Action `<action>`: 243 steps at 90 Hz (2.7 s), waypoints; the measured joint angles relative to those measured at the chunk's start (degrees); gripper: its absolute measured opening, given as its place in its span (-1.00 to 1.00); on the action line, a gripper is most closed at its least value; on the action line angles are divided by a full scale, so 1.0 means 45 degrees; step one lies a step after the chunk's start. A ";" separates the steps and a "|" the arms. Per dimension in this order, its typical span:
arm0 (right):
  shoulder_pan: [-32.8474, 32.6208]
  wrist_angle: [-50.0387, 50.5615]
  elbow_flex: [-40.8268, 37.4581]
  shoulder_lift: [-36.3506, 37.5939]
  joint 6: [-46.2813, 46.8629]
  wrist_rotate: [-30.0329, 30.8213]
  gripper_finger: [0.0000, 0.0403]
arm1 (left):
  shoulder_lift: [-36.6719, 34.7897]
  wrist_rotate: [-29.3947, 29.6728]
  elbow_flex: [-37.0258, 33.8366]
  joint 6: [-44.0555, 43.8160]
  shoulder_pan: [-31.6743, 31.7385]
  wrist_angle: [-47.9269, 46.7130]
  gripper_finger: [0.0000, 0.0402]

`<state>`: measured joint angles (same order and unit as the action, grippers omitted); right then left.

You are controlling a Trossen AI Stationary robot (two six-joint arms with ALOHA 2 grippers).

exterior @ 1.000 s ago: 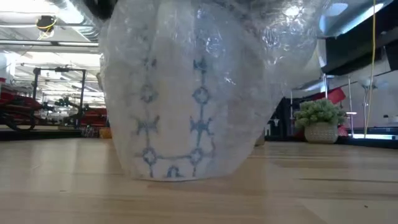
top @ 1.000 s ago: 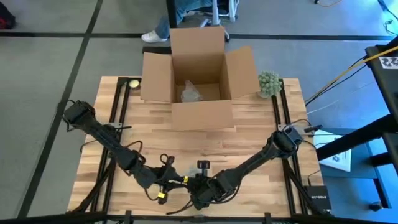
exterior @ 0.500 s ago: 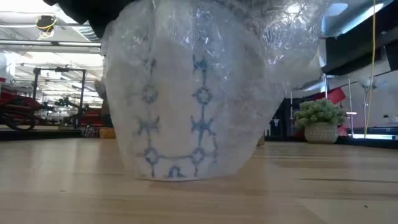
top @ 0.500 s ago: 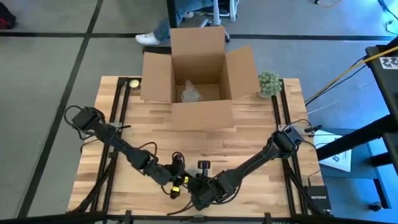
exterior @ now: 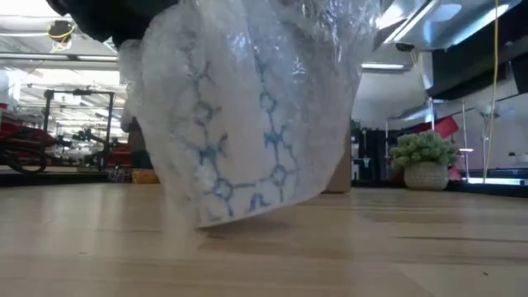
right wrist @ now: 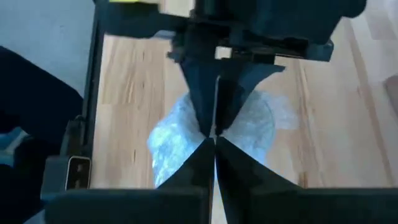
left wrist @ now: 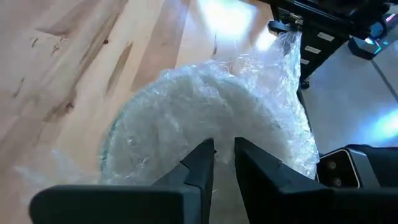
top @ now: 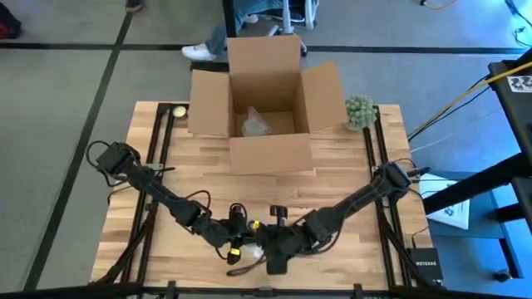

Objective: Wrap mug
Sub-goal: Wrap the white mug with bubble wrap

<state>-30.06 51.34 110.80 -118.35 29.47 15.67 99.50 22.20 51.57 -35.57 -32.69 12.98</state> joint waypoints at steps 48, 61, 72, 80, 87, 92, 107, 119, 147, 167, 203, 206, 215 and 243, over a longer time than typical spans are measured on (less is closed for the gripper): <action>0.1006 0.0700 0.0039 -0.1860 -0.0612 -0.2099 -1.00 | -0.0533 -0.0043 -0.0018 0.0176 -0.0097 -0.0089 -0.76; 0.1019 0.0674 0.0005 -0.1937 -0.0615 -0.2171 -1.00 | -0.0726 -0.0015 -0.0034 0.0230 -0.0181 -0.0232 -0.76; 0.1019 0.0369 0.0033 -0.2262 -0.0627 -0.2142 -1.00 | -0.1055 0.0005 -0.0034 0.0212 -0.0366 -0.0668 -0.76; 0.1019 0.0193 0.0067 -0.2710 -0.0652 -0.2448 -1.00 | -0.1421 0.0034 -0.0034 0.0132 -0.0532 -0.1149 -0.76; 0.1034 -0.0004 0.0083 -0.3110 -0.0784 -0.2663 -1.00 | -0.1651 0.0146 -0.0034 0.0120 -0.0670 -0.1571 -0.76; 0.1032 -0.0120 0.0081 -0.3222 -0.0845 -0.2720 -1.00 | -0.1747 0.0213 -0.0034 0.0111 -0.0757 -0.1901 -0.76; 0.1036 -0.0204 0.0044 -0.3293 -0.0883 -0.2762 -1.00 | -0.1831 0.0165 -0.0034 -0.0402 -0.0952 -0.3493 -0.76; 0.1053 -0.0287 0.0037 -0.3293 -0.0878 -0.2834 -1.00 | -0.1722 0.0537 -0.0034 -0.0955 -0.0894 -0.4166 -0.76; 0.1107 -0.0498 -0.0034 -0.2854 -0.0921 -0.2713 -1.00 | -0.0906 0.1212 -0.0034 -0.0098 -0.0736 -0.2305 -0.76; 0.1107 -0.0253 -0.0087 -0.2149 -0.0931 -0.2928 -1.00 | -0.0850 0.1205 -0.0034 -0.0094 -0.0675 -0.2417 -0.76; 0.1168 -0.0905 -0.0029 -0.2479 -0.1382 -0.2995 -0.99 | -0.0845 0.1210 -0.0029 -0.0094 -0.0641 -0.2470 -0.76; 0.1175 -0.0934 -0.0029 -0.2587 -0.1528 -0.3065 -0.97 | -0.0845 0.1214 -0.0029 -0.0094 -0.0641 -0.2440 -0.76; 0.1188 -0.1006 0.0010 -0.2711 -0.1678 -0.3066 -0.82 | -0.0845 0.1214 -0.0029 -0.0094 -0.0641 -0.2412 -0.76; 0.1189 -0.1023 0.0049 -0.2642 -0.2521 -0.2957 -0.04 | -0.0845 0.1231 -0.0019 -0.0094 -0.0641 -0.2367 -0.76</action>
<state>-24.71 46.74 111.02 -130.23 18.12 2.37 95.70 27.73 51.48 -35.99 -35.57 2.33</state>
